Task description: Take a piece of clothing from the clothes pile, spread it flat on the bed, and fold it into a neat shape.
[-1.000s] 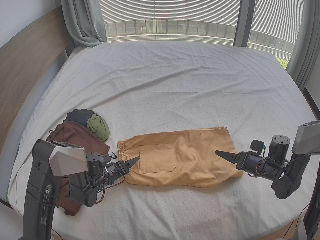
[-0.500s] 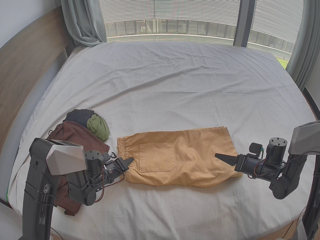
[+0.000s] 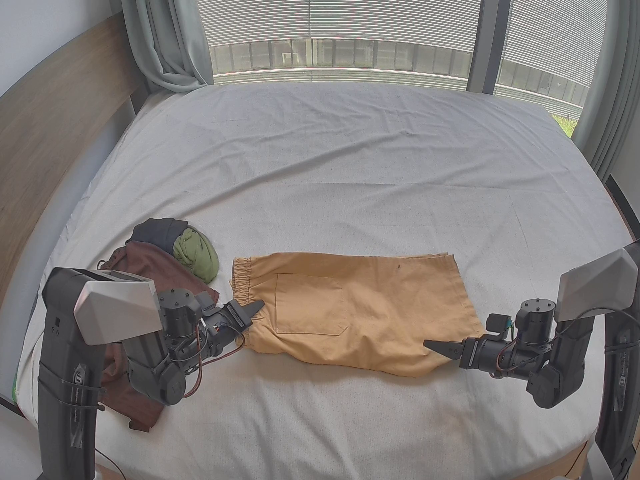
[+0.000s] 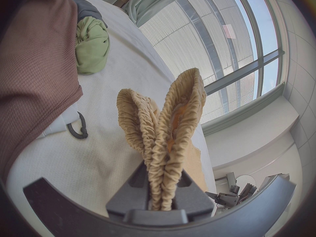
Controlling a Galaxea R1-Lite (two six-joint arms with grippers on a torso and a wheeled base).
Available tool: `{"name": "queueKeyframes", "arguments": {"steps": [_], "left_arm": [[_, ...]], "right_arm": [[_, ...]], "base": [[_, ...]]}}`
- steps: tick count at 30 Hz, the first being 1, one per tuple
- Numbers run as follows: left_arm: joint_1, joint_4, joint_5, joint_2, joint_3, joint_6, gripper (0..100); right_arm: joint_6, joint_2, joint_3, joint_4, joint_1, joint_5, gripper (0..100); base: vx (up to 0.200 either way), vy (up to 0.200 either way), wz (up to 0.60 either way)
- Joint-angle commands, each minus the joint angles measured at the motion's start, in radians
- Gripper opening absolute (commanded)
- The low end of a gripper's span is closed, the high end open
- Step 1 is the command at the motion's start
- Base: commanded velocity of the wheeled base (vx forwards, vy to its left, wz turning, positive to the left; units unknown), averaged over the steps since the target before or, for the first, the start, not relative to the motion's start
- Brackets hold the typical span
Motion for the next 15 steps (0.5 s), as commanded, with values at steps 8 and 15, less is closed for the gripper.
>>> {"name": "queueKeyframes", "arguments": {"steps": [8, 15], "left_arm": [[0.015, -0.001, -0.035, -0.049, 0.054, -0.006, 0], [0.056, -0.001, -0.135, -0.097, 0.115, -0.006, 0]], "right_arm": [[-0.001, 0.059, 0.0, -0.002, 0.003, -0.001, 100], [-0.001, 0.057, 0.0, -0.002, 0.006, 0.0, 100]], "base": [[0.0, 0.0, 0.0], [0.0, 0.0, 0.0]]}}
